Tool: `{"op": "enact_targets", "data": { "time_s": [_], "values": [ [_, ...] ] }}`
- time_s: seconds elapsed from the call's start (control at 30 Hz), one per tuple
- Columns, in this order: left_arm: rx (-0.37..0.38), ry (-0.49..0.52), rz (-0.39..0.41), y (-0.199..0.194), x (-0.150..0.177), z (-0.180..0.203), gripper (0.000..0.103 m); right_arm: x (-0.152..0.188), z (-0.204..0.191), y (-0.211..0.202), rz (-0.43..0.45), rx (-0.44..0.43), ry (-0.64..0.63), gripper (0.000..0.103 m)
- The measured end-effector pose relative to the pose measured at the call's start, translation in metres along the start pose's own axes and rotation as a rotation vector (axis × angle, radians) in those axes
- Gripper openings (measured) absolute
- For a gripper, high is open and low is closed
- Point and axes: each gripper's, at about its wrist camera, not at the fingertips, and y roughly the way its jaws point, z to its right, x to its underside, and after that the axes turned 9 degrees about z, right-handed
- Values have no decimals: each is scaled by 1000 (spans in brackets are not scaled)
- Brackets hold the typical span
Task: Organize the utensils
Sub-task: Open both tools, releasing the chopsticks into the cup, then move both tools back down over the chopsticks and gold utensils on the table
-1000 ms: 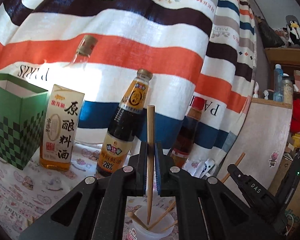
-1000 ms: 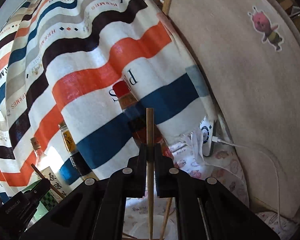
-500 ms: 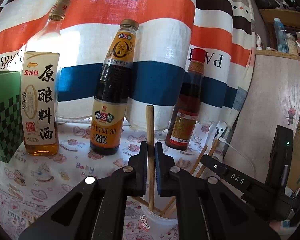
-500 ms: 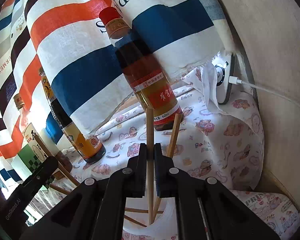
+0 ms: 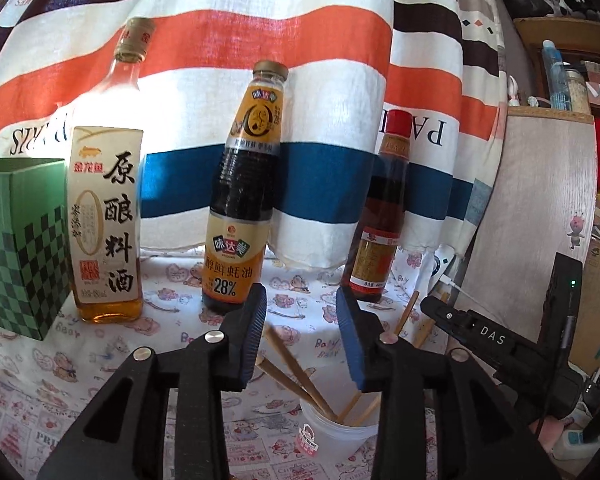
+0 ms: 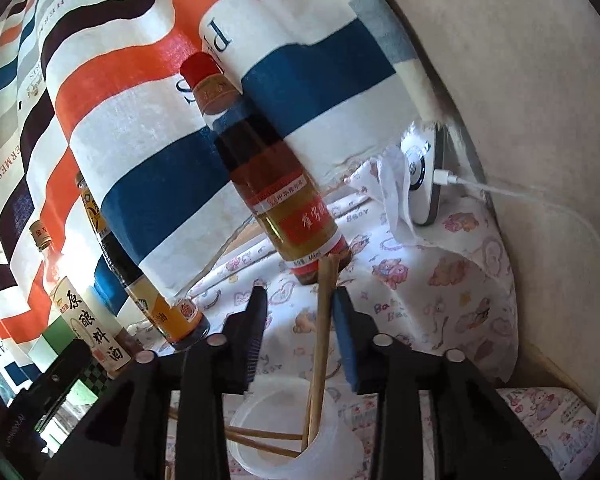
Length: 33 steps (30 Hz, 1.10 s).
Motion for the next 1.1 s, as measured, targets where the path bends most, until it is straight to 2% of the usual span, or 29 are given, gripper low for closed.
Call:
{"op": "enact_targets", "data": {
  "time_s": [0.03,0.13,0.17,0.23,0.3,0.37,0.43,0.53,0.63,0.77,0.9,1.0,1.1],
  "values": [
    [-3,7,9,-5,-4,0,39,-2,-3,-4,14,-11,-6,53],
    [-22,42,40,-24,-15,0,48,-11,-11,-14,41,-44,2,61],
    [-29,54,49,-30,-18,-1,53,-14,-14,-20,72,-34,2,62],
    [-36,65,67,-46,-27,-6,61,-18,-20,-34,155,19,4,71],
    [-57,67,90,-63,-36,-13,69,-23,-28,-47,210,34,-19,73],
    [-72,76,101,-78,-44,-21,73,-28,-39,-55,224,22,-60,73],
    [-103,98,109,-92,-51,-27,78,-32,-51,-61,223,-17,-86,80],
    [-156,112,103,-109,-55,-38,86,-34,-64,-63,177,-89,-79,80],
    [-268,118,81,-122,-50,-51,89,-26,-83,-60,122,-133,-108,80],
    [-317,155,61,-139,-41,-64,90,-10,-109,-58,87,-142,-214,80],
    [-332,122,49,-160,-39,-77,96,-2,-131,-69,85,-201,-248,80],
    [-364,127,81,-178,-39,-82,102,3,-144,-79,79,-233,-254,80],
    [-362,144,97,-190,-36,-86,102,11,-155,-83,36,-266,-259,81]
  ]
}}
